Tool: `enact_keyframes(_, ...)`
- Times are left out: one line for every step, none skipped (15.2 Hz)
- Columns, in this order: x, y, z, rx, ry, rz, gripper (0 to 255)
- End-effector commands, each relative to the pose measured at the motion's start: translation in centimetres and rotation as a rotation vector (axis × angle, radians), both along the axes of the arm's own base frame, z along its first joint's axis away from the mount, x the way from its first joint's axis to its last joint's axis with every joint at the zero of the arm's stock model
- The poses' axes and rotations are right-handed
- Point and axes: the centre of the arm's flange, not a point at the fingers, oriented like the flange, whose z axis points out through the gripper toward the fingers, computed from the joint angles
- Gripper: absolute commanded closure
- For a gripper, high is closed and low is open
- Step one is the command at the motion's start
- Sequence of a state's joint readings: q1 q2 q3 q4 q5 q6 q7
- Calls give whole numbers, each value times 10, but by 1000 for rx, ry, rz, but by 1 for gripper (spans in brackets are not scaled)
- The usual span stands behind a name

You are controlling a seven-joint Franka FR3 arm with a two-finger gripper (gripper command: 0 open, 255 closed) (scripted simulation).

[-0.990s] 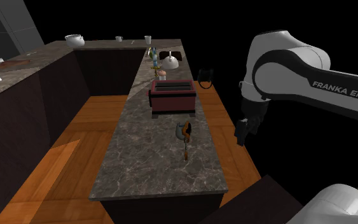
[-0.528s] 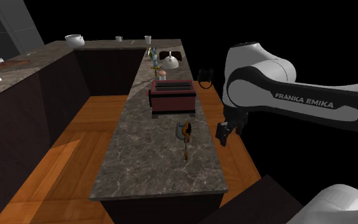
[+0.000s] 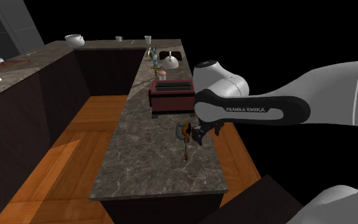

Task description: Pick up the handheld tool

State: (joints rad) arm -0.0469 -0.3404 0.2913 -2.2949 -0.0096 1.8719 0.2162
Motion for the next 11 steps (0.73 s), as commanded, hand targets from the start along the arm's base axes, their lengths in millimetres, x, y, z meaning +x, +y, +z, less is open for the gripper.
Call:
enact_keyframes(21, 8, -15, -28, -14, -31, 0)
enact_keyframes(31, 12, -22, -42, -20, -45, 0)
enact_keyframes(42, 15, -30, -56, -26, -59, 0)
enact_keyframes(52, 19, -37, -70, -32, -74, 0)
enact_keyframes(63, 22, -44, -84, -38, -88, 0)
enact_keyframes(74, 25, -52, -99, -43, -103, 0)
enact_keyframes(85, 28, -59, -113, -49, -117, 0)
enact_keyframes(96, 30, -66, -127, -55, -132, 0)
enact_keyframes(107, 33, -73, -141, -61, -146, 0)
enact_keyframes(118, 35, -80, -155, -67, -160, 0)
enact_keyframes(129, 36, -88, -169, -73, -175, 0)
